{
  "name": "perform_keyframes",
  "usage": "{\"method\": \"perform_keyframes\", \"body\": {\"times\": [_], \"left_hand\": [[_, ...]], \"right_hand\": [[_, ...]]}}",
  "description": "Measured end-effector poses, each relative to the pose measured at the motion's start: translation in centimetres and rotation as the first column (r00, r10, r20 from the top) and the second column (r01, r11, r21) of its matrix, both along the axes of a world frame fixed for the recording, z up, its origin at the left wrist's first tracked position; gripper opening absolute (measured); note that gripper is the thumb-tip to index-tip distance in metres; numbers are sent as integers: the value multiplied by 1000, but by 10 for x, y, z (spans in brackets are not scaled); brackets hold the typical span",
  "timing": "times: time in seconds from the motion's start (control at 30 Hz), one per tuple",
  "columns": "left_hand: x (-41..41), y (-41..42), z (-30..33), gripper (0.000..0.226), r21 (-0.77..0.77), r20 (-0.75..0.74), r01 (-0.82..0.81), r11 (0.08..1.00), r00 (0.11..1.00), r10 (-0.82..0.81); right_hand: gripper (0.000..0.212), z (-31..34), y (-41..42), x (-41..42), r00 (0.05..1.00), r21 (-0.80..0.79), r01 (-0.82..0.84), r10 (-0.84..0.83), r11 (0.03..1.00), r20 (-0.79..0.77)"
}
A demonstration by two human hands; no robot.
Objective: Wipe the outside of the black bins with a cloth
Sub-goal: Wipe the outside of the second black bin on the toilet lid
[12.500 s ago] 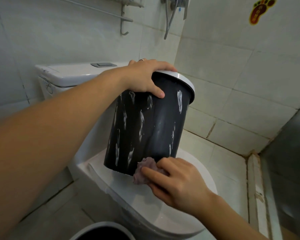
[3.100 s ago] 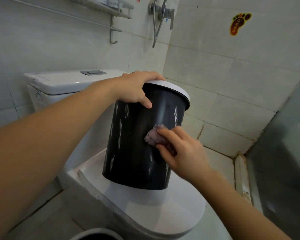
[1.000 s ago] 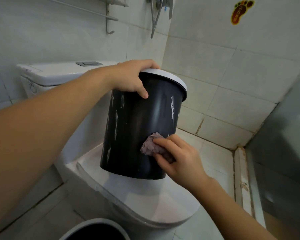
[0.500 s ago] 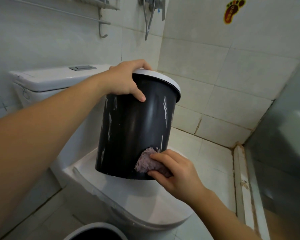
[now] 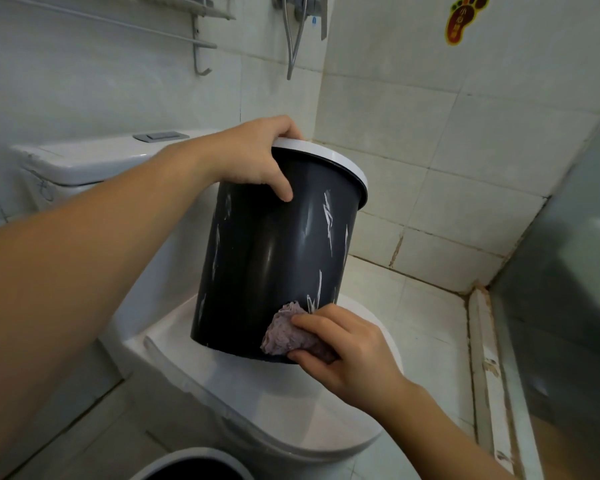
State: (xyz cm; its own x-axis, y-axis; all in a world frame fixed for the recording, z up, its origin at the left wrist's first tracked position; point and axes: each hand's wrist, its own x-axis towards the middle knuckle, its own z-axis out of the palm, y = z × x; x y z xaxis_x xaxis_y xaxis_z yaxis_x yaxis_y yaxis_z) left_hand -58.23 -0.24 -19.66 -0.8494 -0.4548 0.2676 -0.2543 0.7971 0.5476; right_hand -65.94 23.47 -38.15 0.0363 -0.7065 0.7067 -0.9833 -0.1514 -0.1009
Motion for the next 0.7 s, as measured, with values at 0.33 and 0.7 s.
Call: {"method": "perform_keyframes", "body": {"times": [0.33, 0.7], "left_hand": [[11, 9, -3, 89, -95, 43, 9, 995, 999, -5], [17, 18, -5, 89, -182, 32, 7, 983, 999, -1]], "right_hand": [[23, -1, 0, 6, 993, 53, -46, 51, 998, -108], [28, 40, -22, -4, 988, -134, 150, -155, 979, -23]]}}
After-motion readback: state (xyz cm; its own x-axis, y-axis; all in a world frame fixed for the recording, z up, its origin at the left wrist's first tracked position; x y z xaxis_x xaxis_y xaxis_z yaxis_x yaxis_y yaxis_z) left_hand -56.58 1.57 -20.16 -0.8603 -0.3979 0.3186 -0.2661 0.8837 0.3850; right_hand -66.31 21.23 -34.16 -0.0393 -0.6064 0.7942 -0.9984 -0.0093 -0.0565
